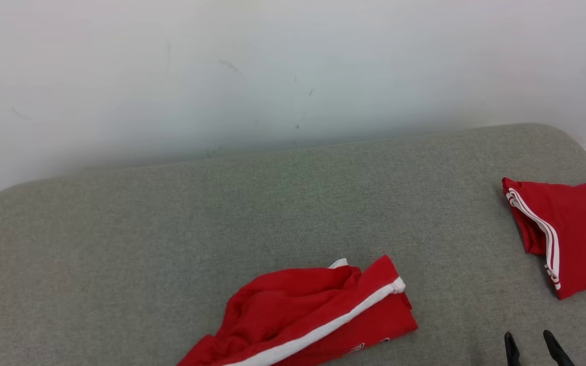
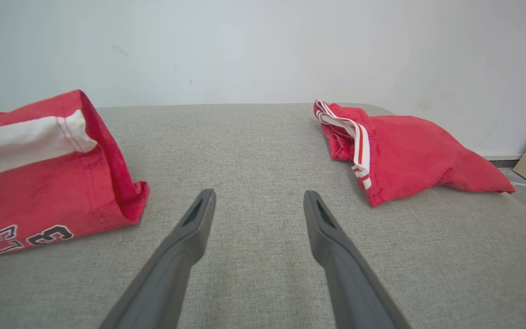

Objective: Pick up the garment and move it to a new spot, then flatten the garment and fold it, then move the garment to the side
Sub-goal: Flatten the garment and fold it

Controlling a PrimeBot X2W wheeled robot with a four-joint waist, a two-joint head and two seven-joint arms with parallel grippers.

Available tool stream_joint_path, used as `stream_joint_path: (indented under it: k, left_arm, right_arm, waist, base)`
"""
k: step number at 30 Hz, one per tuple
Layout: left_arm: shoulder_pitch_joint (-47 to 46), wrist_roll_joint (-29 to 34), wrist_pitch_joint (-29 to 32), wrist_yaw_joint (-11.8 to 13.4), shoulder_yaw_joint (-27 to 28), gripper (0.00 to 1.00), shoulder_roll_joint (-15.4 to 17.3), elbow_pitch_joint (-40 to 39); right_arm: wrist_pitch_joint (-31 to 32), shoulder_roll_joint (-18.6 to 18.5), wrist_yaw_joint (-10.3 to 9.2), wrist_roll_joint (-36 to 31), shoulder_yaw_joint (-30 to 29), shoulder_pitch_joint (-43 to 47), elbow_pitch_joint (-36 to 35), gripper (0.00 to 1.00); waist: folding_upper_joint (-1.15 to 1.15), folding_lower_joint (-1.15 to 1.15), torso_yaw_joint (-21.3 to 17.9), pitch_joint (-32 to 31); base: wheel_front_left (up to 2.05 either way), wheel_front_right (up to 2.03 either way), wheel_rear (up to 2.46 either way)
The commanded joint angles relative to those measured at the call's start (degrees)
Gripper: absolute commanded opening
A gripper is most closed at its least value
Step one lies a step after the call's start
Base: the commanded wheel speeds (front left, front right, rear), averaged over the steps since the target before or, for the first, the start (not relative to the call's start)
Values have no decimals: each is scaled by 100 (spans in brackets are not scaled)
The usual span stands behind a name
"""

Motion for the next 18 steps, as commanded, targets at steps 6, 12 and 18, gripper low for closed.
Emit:
stream_joint_path:
  k: [6, 12, 18]
  left_arm:
    - [302, -263, 621, 642, 512, 100, 381, -392]
    - [621, -405, 1372, 924, 654, 100, 686, -1419]
    - [569, -102, 1401, 1089, 514, 100, 734, -2518]
  right_arm:
    - [5, -16, -16, -3, -22, 44, -9, 100]
    - [5, -26, -16, -5, -18, -10, -33, 100]
    - [5, -48, -16, -1, -33, -34, -40, 100]
  waist:
    - [0, 0, -58, -46]
    - [0, 0, -164, -56]
    - [0, 0, -258, -49]
  base:
    - [0, 0, 0]
    - [0, 0, 0]
    - [0, 0, 0]
